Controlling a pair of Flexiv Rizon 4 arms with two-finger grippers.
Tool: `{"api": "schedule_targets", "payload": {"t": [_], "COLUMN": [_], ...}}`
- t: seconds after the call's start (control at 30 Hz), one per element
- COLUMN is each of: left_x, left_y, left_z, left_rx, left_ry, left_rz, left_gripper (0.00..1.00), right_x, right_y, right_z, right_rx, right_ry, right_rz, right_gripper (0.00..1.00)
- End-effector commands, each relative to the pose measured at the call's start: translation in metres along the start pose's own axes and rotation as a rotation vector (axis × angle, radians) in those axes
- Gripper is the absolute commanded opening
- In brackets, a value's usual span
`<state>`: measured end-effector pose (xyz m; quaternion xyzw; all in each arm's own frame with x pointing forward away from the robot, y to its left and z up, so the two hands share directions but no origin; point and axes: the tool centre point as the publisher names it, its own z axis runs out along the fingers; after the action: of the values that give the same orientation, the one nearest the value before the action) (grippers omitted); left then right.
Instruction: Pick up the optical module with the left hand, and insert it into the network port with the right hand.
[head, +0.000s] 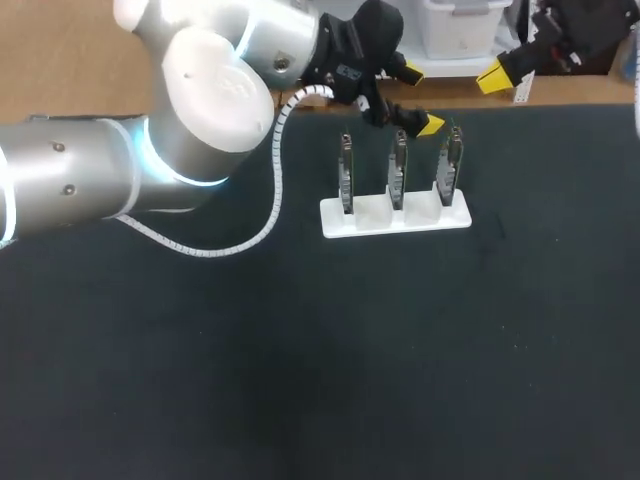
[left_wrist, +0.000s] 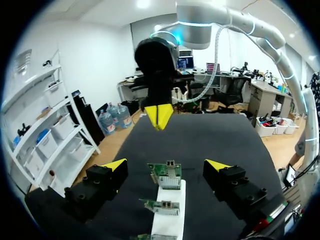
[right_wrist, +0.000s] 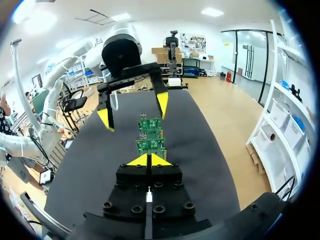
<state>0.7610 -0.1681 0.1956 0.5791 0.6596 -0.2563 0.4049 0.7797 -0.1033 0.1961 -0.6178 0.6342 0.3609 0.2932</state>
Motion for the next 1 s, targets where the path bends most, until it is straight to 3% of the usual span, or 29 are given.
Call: {"api": "schedule_targets", "payload": {"t": [0.03, 0.23, 0.27, 0.3, 0.33, 1.0], "left_x": [0.006, 0.008, 0.009, 0.01, 0.01, 0.01], "left_y": [-0.025, -0.038, -0.04, -0.042, -0.042, -0.042], "left_z": [-0.041, -0.067, -0.07, -0.073, -0.073, -0.073], "left_rx": [-0.115, -0.226, -0.243, -0.256, -0.256, -0.256], "left_ry": [0.027, 0.067, 0.073, 0.074, 0.074, 0.074], "left_rz": [-0.008, -0.035, -0.04, -0.056, -0.056, -0.056], "left_gripper": [1.0, 1.0, 1.0, 1.0, 1.0, 1.0], "right_x": [-0.004, -0.008, -0.008, -0.008, -0.008, -0.008], "right_y": [0.011, 0.014, 0.014, 0.014, 0.014, 0.014], "right_z": [-0.006, -0.012, -0.012, -0.011, -0.011, -0.011], "right_rx": [0.024, 0.036, 0.039, 0.047, 0.047, 0.047], "right_ry": [0.007, 0.029, 0.033, 0.043, 0.043, 0.043], "right_rz": [-0.014, -0.029, -0.026, -0.017, -0.017, -0.017], "right_gripper": [0.0, 0.0, 0.23, 0.85, 1.0, 1.0]}}
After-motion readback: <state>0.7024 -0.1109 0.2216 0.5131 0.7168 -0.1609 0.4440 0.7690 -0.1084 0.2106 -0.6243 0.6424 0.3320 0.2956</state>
